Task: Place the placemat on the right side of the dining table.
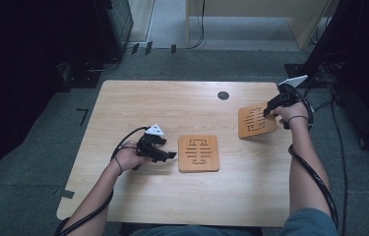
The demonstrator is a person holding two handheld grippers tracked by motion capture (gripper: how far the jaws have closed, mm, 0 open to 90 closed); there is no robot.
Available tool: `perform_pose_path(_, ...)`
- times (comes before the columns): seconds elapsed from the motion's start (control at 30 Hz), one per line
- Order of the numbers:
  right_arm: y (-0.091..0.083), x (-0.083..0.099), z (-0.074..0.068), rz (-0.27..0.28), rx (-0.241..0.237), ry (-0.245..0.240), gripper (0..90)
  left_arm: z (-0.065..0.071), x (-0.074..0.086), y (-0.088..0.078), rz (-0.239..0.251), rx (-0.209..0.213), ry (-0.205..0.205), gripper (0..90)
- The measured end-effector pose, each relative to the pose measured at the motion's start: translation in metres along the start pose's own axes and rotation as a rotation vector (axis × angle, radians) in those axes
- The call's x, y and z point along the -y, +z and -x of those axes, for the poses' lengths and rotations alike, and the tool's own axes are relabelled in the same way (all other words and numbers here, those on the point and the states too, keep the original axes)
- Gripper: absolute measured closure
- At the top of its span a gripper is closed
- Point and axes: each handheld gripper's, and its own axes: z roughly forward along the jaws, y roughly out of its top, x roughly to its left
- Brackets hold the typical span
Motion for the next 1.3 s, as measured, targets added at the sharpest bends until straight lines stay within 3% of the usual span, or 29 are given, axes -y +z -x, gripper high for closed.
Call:
perform_pose_path(0.7,0.016,0.004,0.005,0.011,-0.02,-0.004,58.0,0.001,0.0,0.001,0.0,-0.003,0.009,20.7)
perform_pose_path(1.3,0.029,0.008,0.012,0.053,-0.034,-0.01,52.7,0.002,0.0,0.001,0.002,-0.005,0.016,20.3)
